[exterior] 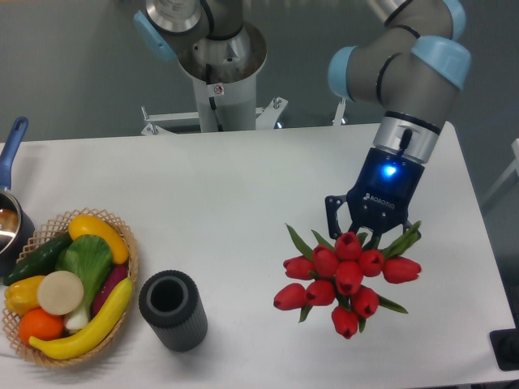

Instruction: Pick up the flowers from the vase

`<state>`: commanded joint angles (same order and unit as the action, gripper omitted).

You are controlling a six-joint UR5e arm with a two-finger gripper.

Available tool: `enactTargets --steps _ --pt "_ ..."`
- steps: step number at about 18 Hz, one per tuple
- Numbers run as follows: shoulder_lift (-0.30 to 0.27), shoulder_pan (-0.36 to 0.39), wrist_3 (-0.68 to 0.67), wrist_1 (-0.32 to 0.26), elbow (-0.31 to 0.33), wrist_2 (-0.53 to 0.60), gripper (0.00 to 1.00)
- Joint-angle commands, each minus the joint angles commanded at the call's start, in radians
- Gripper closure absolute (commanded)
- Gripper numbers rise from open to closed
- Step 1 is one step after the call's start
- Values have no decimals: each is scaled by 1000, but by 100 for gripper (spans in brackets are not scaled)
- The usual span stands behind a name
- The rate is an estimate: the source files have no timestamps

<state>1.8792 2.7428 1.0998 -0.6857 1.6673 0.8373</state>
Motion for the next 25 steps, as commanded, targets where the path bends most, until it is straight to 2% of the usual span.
enactTargets --steps 7,11,13,17,20,25 --pt "0 24 49 2 17 58 60" --pt "0 21 64 0 31 207 67" --pt "0 20 72 0 32 227 72" --pt "1 14 71 -6 35 226 75" --pt "-3 14 68 -12 46 241 86" --pt "-11 14 75 -12 49 299 87"
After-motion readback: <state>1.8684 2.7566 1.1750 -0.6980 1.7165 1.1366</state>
